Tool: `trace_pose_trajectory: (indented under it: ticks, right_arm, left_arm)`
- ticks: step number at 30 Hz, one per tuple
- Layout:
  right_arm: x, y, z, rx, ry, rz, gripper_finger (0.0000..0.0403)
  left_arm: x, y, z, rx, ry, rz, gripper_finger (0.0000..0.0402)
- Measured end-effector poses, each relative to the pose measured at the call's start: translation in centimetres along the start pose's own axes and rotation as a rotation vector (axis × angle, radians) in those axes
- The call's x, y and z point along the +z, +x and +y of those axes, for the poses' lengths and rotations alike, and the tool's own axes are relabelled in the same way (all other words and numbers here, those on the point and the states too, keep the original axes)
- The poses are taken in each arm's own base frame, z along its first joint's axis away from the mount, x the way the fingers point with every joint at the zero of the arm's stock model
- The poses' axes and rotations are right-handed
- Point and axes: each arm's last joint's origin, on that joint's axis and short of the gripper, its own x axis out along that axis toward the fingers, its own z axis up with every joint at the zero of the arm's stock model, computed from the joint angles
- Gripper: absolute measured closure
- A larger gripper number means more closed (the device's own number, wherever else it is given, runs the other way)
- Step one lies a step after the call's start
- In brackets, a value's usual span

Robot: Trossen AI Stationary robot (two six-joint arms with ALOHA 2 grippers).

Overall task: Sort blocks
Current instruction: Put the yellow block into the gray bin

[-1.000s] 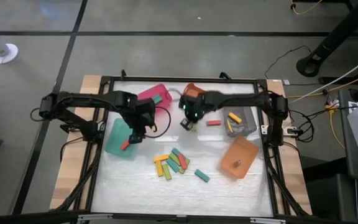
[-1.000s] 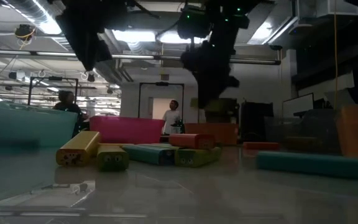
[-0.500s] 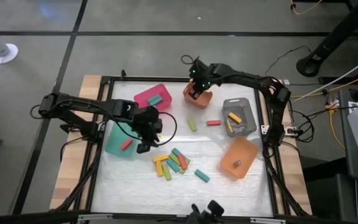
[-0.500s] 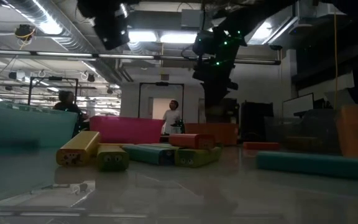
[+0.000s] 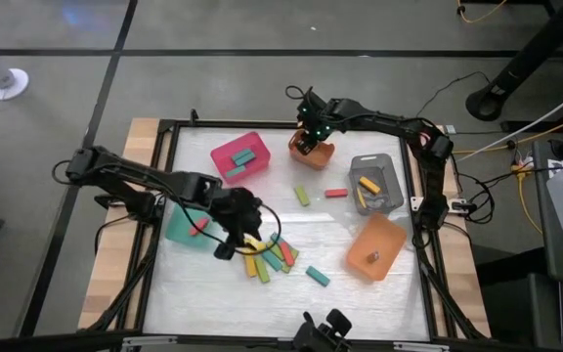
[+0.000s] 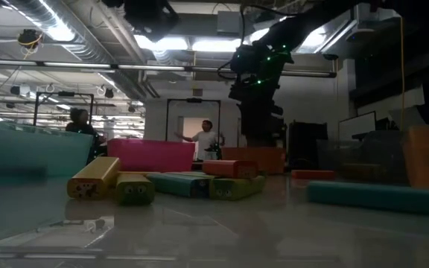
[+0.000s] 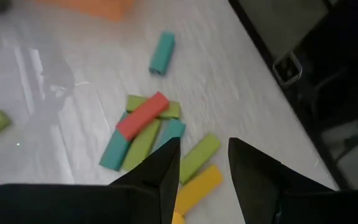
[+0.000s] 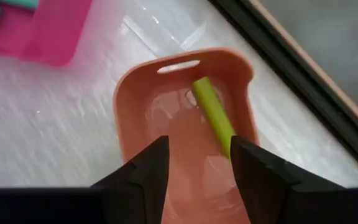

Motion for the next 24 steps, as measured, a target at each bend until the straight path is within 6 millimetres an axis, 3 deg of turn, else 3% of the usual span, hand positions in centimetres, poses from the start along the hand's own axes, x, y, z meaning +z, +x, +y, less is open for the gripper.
trace_pose_trajectory:
  ticks: [5, 11, 17, 24]
  right_arm:
    - [0.5, -1.0, 0.0, -0.002, -0.002, 0.009, 0.0231]
    - [1.2, -2.8, 0.2, 0.018, -0.004, 0.02, 0.0231]
    - [1.6, -3.5, 0.5, 0.093, -0.004, 0.016, 0.0231]
    - [1.4, -3.5, 0.6, 0.152, -0.003, 0.041, 0.023]
  left_arm:
    - [-1.1, 4.0, -0.6, -0.042, 0.167, 0.104, 0.0277]
    - [-2.1, 7.0, -1.3, -0.096, 0.382, 0.193, 0.0275]
    - [-2.9, 8.6, -1.6, -0.042, 0.554, 0.269, 0.0274]
    - [-3.5, 9.0, -1.6, -0.047, 0.524, 0.333, 0.0274]
